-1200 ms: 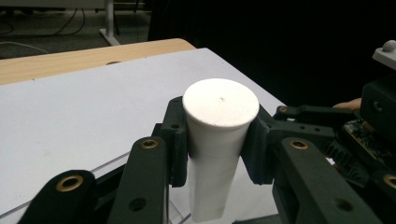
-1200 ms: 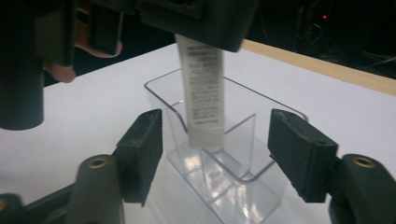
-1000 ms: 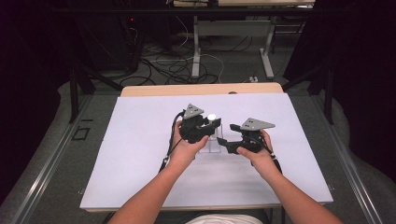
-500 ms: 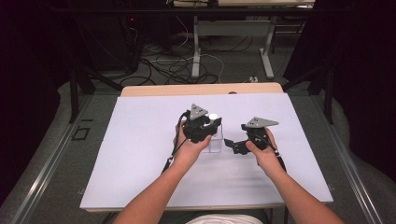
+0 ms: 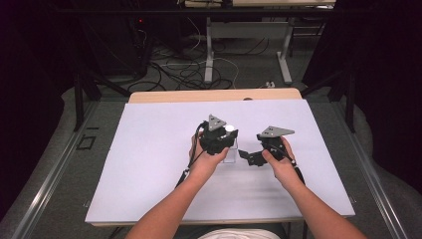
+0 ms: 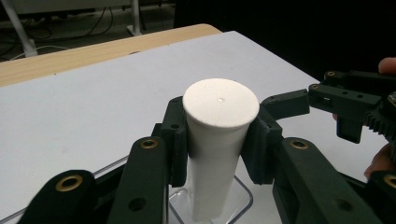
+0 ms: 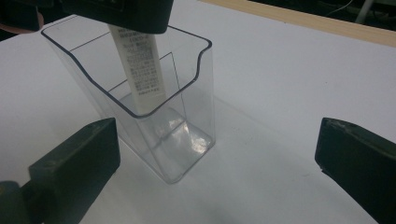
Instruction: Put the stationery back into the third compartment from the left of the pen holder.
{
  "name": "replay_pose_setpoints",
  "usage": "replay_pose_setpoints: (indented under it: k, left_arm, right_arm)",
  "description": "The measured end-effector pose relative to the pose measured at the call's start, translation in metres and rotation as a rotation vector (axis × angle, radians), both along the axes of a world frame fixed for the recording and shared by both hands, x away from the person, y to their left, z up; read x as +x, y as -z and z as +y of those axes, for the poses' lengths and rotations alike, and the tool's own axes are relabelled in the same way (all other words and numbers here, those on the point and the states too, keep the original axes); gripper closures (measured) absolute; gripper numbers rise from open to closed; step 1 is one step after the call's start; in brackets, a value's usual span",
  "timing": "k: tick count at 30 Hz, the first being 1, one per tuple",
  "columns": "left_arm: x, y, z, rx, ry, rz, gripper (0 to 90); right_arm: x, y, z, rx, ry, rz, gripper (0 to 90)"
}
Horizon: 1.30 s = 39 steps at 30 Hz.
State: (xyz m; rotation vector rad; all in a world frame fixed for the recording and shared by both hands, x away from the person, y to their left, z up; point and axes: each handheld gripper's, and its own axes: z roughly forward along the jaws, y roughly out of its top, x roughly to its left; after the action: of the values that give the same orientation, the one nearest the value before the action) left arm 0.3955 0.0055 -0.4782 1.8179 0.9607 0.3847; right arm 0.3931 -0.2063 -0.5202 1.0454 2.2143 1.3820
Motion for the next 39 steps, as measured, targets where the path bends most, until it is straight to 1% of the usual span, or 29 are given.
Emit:
replay_pose_setpoints:
  k: [1,6,8,9,13,15,17,18,19,23,24,25,29,33,36,37,38,39]
  left_arm:
    - [0.000,0.000,0.000,0.010,0.003,-0.002,66.4]
    - [0.001,0.001,0.000,0.017,0.003,0.002,66.2]
    - [0.001,0.002,0.000,0.023,0.003,-0.002,66.2]
    - [0.001,0.003,-0.001,0.017,0.000,-0.005,66.1]
    - [0.001,0.003,0.000,0.056,0.010,0.005,65.9]
    - [0.001,0.003,0.000,0.071,0.013,-0.004,64.6]
    - [0.000,0.002,0.000,0.053,0.009,-0.022,60.1]
    - [0.000,0.001,0.001,0.052,0.007,-0.035,56.6]
    - [-0.001,0.000,0.001,0.034,0.000,-0.042,53.3]
    - [-0.004,-0.005,0.006,0.022,0.000,-0.059,43.6]
    - [-0.005,-0.007,0.007,0.009,-0.002,-0.062,41.7]
    - [-0.005,-0.009,0.010,0.023,0.002,-0.070,39.8]
    - [-0.005,-0.020,0.023,0.032,0.007,-0.092,32.0]
    - [-0.005,-0.033,0.040,0.009,0.005,-0.095,28.8]
    - [-0.005,-0.041,0.053,-0.004,-0.018,-0.117,28.2]
    - [-0.006,-0.043,0.056,-0.005,-0.024,-0.115,28.0]
    - [-0.006,-0.045,0.059,-0.023,-0.035,-0.109,27.8]
    - [-0.006,-0.047,0.065,-0.021,-0.044,-0.109,27.8]
  right_arm:
    - [0.000,0.000,0.000,0.000,-0.001,-0.001,0.0]
    - [0.000,0.001,0.001,0.005,0.002,0.010,0.0]
    - [0.000,0.001,0.001,0.001,-0.002,0.011,0.0]
    - [-0.001,0.001,0.001,0.001,-0.001,0.012,0.0]
    - [0.000,0.001,0.001,0.004,-0.002,0.011,0.0]
    - [-0.001,0.001,0.001,0.007,0.001,0.013,0.0]
    - [0.000,0.001,0.000,0.006,0.000,0.008,0.0]
    - [-0.001,0.001,0.000,0.005,0.002,0.011,0.0]
    - [-0.001,0.001,0.000,0.006,0.002,0.011,0.0]
    - [-0.001,0.001,0.000,0.004,0.001,0.013,0.0]
    - [-0.001,0.001,0.000,0.004,0.001,0.012,0.0]
    - [-0.001,0.001,0.000,0.006,0.000,0.009,0.0]
    - [-0.001,0.001,0.000,0.010,0.000,0.011,0.0]
    - [-0.001,0.001,0.001,0.005,-0.001,0.012,0.0]
    - [-0.001,0.002,0.001,0.002,-0.004,0.012,0.0]
    - [-0.001,0.002,0.001,-0.001,-0.006,0.011,0.0]
    - [-0.001,0.002,0.002,0.002,-0.004,0.013,0.0]
    - [-0.001,0.002,0.001,0.001,-0.005,0.012,0.0]
